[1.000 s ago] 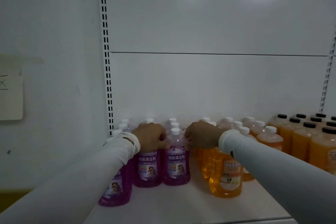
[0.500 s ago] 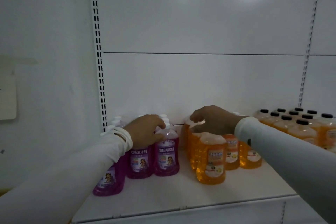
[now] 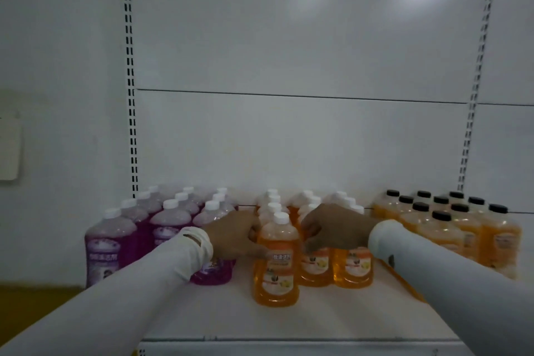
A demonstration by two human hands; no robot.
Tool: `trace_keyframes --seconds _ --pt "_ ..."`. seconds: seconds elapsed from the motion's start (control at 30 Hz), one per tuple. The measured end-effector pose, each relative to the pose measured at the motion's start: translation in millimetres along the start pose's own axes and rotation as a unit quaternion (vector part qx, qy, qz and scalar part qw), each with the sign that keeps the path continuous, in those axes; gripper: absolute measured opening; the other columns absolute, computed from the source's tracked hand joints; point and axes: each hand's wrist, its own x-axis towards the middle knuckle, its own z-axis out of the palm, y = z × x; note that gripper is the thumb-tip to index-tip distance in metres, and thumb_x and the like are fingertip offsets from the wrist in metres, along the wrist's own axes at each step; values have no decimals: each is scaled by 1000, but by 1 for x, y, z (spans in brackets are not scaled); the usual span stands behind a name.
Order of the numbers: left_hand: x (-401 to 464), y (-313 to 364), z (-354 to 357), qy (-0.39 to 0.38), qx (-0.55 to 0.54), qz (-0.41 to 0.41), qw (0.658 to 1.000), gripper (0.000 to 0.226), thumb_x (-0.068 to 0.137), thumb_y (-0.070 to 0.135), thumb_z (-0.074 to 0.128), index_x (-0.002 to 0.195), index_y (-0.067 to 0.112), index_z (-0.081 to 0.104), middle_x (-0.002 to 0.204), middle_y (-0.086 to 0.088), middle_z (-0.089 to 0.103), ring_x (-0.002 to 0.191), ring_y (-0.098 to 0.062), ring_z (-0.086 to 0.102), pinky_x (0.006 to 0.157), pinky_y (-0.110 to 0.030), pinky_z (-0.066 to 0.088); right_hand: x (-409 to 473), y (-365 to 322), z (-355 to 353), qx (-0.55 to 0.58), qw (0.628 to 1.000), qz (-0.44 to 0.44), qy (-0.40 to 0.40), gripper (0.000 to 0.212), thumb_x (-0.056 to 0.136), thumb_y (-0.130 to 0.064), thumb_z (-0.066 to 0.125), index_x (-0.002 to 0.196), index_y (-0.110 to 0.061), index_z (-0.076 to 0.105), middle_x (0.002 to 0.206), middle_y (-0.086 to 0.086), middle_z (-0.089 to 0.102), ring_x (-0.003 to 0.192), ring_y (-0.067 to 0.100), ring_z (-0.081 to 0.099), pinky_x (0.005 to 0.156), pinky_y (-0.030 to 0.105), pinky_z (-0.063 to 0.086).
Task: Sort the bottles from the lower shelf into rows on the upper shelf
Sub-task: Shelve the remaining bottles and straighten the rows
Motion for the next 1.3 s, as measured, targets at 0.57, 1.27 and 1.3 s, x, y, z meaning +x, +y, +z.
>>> trace_keyframes --seconds 0.57,1.27,1.3 --pt "10 -24 8 19 -66 -6 998 64 65 62 74 92 5 65 86 -12 72 76 -24 67 81 -43 55 24 12 20 49 999 -23 9 35 84 -42 72 108 -17 69 101 -2 72 94 13 68 87 31 56" --pt "46 -31 -4 59 -31 -13 998 37 88 19 61 53 24 50 56 8 53 57 -8 52 64 -31 50 75 24 6 -47 996 -59 43 27 91 -36 59 107 -20 73 105 -2 72 94 15 66 90 39 56" --pt "45 -32 -3 62 -38 -15 997 38 87 19 61 52 25 50 55 8 54 55 -7 52 62 -28 48 76 26 6 -44 996 -66 46 27 90 -36 59 106 -20 73 103 -2 72 93 15 66 89 38 56"
